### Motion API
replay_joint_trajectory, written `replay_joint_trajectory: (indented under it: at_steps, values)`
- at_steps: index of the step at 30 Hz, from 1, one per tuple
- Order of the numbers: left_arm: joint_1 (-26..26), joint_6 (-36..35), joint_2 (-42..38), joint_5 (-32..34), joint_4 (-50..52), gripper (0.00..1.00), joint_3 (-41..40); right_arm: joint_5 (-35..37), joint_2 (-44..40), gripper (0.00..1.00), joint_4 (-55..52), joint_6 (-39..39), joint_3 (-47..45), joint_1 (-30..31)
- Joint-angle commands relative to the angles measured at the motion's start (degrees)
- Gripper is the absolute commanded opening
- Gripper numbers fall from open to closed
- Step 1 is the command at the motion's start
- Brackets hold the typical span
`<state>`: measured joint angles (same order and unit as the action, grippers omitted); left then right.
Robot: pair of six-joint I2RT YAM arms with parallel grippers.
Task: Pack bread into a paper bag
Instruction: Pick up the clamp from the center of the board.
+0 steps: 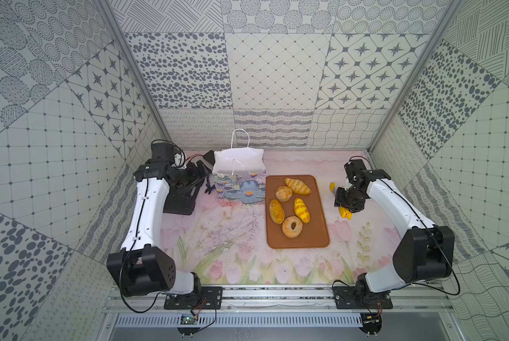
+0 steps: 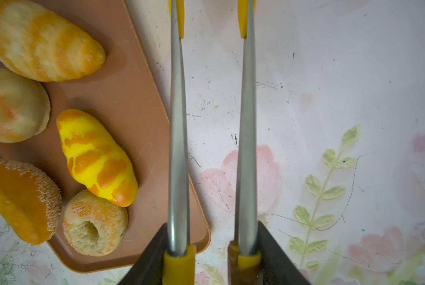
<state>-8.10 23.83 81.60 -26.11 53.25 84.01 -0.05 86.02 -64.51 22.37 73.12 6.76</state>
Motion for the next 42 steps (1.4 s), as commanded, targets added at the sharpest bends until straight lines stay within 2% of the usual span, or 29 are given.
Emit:
replay_joint_trajectory:
  at_steps: [1,10,15,23,26,31,38,42]
  values:
    - [-0.6,-0.2,-1.6,-1.6,-1.1,0.96,-1.8,-0.9,-2.7,0.52,-1.1,1.3,2.0,0.4]
    - [-0.6,-2.4,-2.7,-3.8,-6.5,0.99,-2.6,-2.0,-1.4,0.50,-3.9,2.6,9.1,0.4]
    - [-0.6,1.5,-1.0,-3.4,-10.9,0.99,-2.1,-2.9,-2.0,0.50,-5.0,1.9,11.4,0.4]
    - [-0.7,3.7,-0.7,-4.2,-14.3,0.99,0.7,-5.0,-2.8,0.49,-6.8,0.1,13.7,1.0]
    - [-0.7,3.8,-2.0,-2.4,-13.1,0.99,1.3,-7.3,-2.3,0.49,-9.5,-0.6,16.6,1.9]
    - [-0.8,3.6,-2.2,6.4,-5.4,0.99,4.5,-8.9,0.2,0.47,-15.9,-0.9,22.9,6.6]
    - [-1.0,4.1,-3.3,5.3,-4.0,0.99,2.3,-13.9,0.0,0.48,-22.9,0.5,26.5,10.9]
    - [-0.9,4.5,-6.1,3.6,-5.2,0.99,-1.3,-13.0,-1.5,0.49,-25.0,0.0,25.0,13.0]
